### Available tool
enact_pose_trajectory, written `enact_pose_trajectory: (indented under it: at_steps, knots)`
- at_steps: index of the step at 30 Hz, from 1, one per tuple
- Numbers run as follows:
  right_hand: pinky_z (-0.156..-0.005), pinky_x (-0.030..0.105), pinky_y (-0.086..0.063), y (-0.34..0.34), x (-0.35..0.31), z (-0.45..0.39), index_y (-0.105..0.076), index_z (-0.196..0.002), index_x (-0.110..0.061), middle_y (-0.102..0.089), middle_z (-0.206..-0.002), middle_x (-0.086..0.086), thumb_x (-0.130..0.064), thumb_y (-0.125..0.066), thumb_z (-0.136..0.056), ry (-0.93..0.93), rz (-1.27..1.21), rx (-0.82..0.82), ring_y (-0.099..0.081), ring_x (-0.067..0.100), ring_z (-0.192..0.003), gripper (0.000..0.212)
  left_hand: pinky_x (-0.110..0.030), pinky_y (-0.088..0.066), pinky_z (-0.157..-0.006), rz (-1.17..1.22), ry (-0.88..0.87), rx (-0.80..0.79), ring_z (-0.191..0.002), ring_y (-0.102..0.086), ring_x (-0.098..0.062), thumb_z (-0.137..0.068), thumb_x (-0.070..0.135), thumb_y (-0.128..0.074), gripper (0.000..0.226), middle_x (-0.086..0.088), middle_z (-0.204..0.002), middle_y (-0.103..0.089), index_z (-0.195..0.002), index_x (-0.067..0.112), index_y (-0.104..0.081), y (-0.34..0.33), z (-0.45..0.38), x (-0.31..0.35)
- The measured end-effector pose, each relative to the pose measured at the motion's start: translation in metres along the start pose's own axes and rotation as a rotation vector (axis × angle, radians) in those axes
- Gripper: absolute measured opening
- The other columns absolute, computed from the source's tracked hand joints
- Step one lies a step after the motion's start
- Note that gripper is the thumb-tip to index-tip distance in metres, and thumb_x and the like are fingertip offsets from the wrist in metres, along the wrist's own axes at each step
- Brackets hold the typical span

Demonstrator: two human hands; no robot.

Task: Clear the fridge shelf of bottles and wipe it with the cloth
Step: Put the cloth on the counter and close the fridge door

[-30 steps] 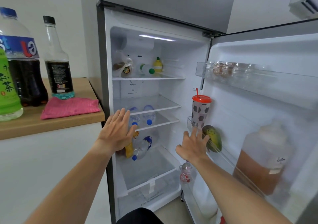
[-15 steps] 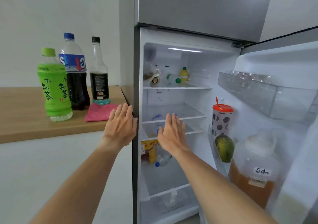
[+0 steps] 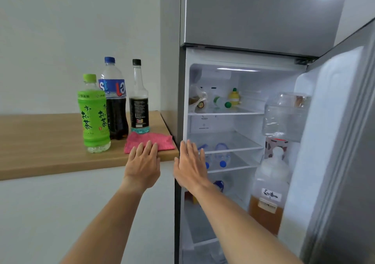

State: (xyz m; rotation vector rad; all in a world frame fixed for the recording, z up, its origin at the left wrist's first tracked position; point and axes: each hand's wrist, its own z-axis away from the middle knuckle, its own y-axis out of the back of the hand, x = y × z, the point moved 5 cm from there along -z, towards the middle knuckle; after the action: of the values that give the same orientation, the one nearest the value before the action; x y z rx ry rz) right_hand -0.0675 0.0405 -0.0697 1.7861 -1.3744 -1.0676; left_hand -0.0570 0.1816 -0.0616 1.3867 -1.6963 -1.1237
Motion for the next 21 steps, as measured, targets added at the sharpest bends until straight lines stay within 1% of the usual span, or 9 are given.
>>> enact_pose_trajectory:
  at_steps: [4,6,10,14,17,19,21]
  knots:
    - [-0.123,0.052,-0.003,-0.001,-0.005,0.003,-0.013,-0.158,-0.009,-0.008,-0.167,0.015,-0.034,-0.031,-0.105,0.005,0.024,-0.027,-0.004,0.031,-0.154,0.062,-0.044,-0.019,-0.122,-0.033,0.001,0.007,-0.15,-0.023,-0.026,-0.104,0.038,-0.022,0.057,-0.002,-0.164,-0.022,-0.158,0.021,-0.02,0.001,-0.003,-0.006]
    - [-0.123,0.051,-0.002,0.0,-0.008,0.006,-0.012,-0.158,-0.007,-0.006,-0.167,0.016,-0.035,-0.032,-0.104,0.003,0.019,-0.007,-0.003,0.031,-0.154,0.064,-0.044,-0.02,-0.121,-0.047,0.013,0.007,-0.15,-0.024,-0.026,-0.104,0.04,-0.023,0.056,-0.002,-0.164,-0.023,-0.158,0.023,-0.02,0.0,-0.002,-0.008]
    - [-0.124,0.045,0.001,0.006,-0.023,0.01,-0.005,-0.158,-0.004,-0.001,-0.166,0.019,-0.032,-0.035,-0.102,0.061,-0.02,0.097,0.002,0.031,-0.154,0.07,-0.043,-0.018,-0.121,-0.002,0.029,-0.003,-0.151,-0.023,-0.026,-0.104,0.04,-0.023,0.056,-0.003,-0.164,-0.023,-0.158,0.024,-0.02,0.0,-0.003,-0.008]
    - [-0.124,0.044,0.002,0.022,-0.033,0.009,-0.003,-0.158,-0.003,0.001,-0.166,0.019,-0.028,-0.033,-0.101,0.117,-0.023,0.183,0.005,0.03,-0.154,0.069,-0.042,-0.02,-0.121,0.035,0.034,0.01,-0.149,-0.026,-0.024,-0.105,0.04,-0.024,0.054,-0.001,-0.163,-0.026,-0.157,0.025,-0.025,0.003,-0.002,-0.009]
    - [-0.124,0.043,0.0,0.044,-0.038,0.005,-0.008,-0.158,-0.003,-0.002,-0.166,0.018,-0.025,-0.033,-0.102,0.144,-0.062,0.253,0.002,0.028,-0.154,0.066,-0.042,-0.022,-0.12,0.034,0.025,0.008,-0.147,-0.028,-0.023,-0.105,0.039,-0.025,0.053,0.001,-0.161,-0.029,-0.156,0.024,-0.026,0.004,0.001,-0.008]
    - [-0.125,0.043,-0.001,0.064,-0.045,0.001,-0.012,-0.158,-0.003,-0.006,-0.166,0.018,-0.023,-0.036,-0.1,0.182,-0.086,0.345,-0.001,0.028,-0.154,0.066,-0.042,-0.026,-0.118,0.044,0.018,0.001,-0.144,-0.033,-0.024,-0.104,0.038,-0.025,0.051,0.001,-0.156,-0.035,-0.154,0.025,-0.029,0.006,0.001,-0.008]
    - [-0.125,0.041,-0.002,0.084,-0.054,-0.002,-0.017,-0.157,-0.002,-0.01,-0.166,0.019,-0.022,-0.039,-0.098,0.228,-0.11,0.434,-0.004,0.028,-0.154,0.066,-0.042,-0.03,-0.114,0.044,0.016,0.0,-0.137,-0.039,-0.023,-0.104,0.037,-0.026,0.048,0.001,-0.148,-0.043,-0.148,0.024,-0.035,0.008,0.001,-0.006]
